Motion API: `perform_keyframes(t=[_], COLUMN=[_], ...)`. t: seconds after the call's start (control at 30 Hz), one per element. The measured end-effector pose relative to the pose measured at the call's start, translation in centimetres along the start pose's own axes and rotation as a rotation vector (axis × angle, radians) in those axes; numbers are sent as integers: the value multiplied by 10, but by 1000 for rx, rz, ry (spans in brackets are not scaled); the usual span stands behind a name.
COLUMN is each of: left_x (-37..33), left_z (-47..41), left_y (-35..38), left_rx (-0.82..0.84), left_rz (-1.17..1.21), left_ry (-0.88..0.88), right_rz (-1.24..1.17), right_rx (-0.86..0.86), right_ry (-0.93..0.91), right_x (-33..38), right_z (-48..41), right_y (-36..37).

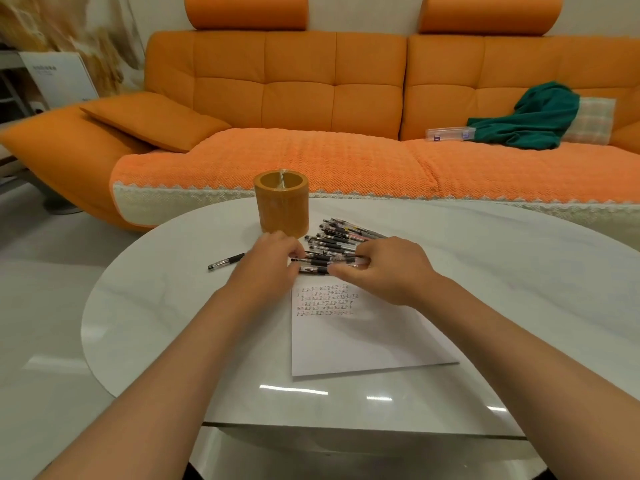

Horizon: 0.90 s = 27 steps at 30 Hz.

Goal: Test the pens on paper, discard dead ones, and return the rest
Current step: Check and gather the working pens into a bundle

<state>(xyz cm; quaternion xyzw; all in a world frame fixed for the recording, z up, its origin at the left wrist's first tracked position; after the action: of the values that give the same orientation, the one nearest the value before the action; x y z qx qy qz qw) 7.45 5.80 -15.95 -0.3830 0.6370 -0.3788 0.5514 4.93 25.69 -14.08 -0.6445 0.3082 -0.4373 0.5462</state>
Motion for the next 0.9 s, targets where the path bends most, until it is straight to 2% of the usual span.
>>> perform_keyframes(t=[0.1, 0.27, 0.37, 0.47, 0.63, 0.77, 0.9], left_x=[18, 39, 44, 50, 52, 51, 42], left_z=[-2, -1, -1, -2, -3, -4, -3], left_y=[-4, 0, 0, -1, -1, -2, -5], left_rx=[-4, 150, 116, 46, 41, 38, 1], left_rz=[-99, -277, -340, -277, -209, -161, -107], left_ry=[-104, -233, -212, -187, -206, -221, -222], right_rz=[9, -4, -47, -98, -249, -227, -140], right_rx=[57, 77, 100, 118, 170, 139, 31], right_ry=[47, 88, 82, 6, -171, -259, -278], right_x=[1, 9, 11, 10, 5, 1, -5], right_z=[-6, -13, -18, -20, -23, -26, -28], right_y=[2, 6, 9, 15, 22, 24, 24])
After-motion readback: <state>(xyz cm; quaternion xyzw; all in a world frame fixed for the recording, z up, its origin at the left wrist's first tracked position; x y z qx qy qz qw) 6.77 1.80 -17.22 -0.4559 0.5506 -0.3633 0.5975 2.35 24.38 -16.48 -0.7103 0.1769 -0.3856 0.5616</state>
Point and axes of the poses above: each hand's wrist, its own z-axis away from the middle knuckle, its own y-axis out of the palm, x = y × z, the point moved 3 cm from there along -z, towards the middle knuckle, and after that the axes turned 9 degrees about x, right-handed, at the moved point
